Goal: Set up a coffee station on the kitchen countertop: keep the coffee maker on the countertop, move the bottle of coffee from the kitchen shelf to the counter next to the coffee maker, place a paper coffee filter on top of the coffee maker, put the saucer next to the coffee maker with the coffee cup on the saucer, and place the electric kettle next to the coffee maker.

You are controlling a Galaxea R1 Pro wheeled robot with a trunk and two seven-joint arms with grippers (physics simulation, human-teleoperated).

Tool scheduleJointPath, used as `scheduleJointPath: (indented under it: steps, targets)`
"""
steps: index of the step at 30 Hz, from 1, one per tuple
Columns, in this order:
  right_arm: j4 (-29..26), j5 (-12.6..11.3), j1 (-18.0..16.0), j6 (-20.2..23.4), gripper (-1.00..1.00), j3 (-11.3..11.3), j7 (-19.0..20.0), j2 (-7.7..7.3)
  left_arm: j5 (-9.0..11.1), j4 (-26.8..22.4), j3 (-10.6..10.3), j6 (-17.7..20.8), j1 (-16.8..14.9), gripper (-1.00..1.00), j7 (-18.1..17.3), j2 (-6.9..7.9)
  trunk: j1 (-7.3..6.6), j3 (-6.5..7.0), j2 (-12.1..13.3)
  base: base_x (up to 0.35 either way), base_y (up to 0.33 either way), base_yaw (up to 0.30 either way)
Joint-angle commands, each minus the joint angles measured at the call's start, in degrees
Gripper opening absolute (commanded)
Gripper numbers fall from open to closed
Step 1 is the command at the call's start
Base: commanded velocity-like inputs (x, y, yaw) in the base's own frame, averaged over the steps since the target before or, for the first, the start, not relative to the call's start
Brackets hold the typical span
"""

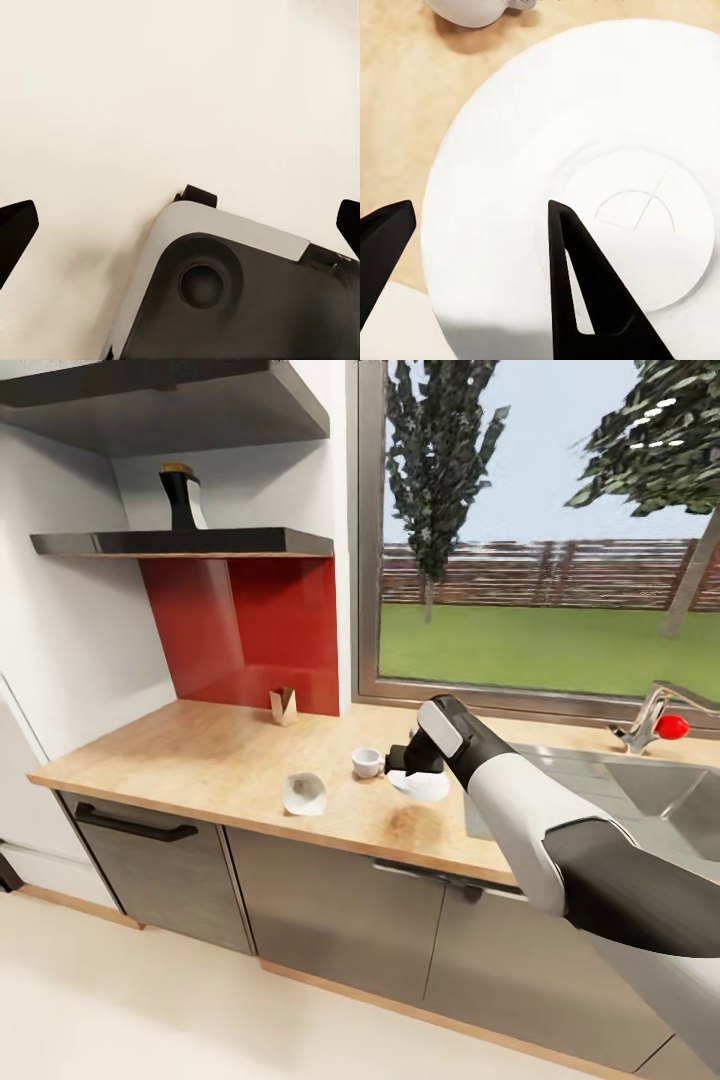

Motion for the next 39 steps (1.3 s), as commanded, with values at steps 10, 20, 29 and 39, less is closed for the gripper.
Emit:
scheduleJointPath:
  steps: [10,20,29,39]
  targets:
    - [0.17,-0.54,-0.04,0.11,-1.0,0.34,-0.21,0.0,0.1,0.03,0.07,-0.15,-0.03,1.0,-0.08,0.0,-2.2,1.74,3.99,0.0,0.0,0.0]
    - [1.97,-0.54,-0.04,0.11,-1.0,0.37,-0.12,0.0,-0.51,-0.06,0.05,-0.06,-0.03,1.0,-0.08,0.0,-4.4,3.53,8.0,0.0,0.0,0.0]
    - [2.0,-0.5,-0.04,0.11,-1.0,0.39,-0.11,0.0,-0.52,-0.06,0.07,-0.12,-0.04,1.0,-0.08,0.0,-6.37,5.18,11.61,0.0,0.0,-0.007]
    - [4.78,-0.46,-0.04,0.11,-1.0,0.52,-0.11,0.0,-0.49,-0.06,0.06,-0.15,-0.03,1.0,-0.08,0.0,-8.57,7.57,15.62,0.0,0.0,-0.182]
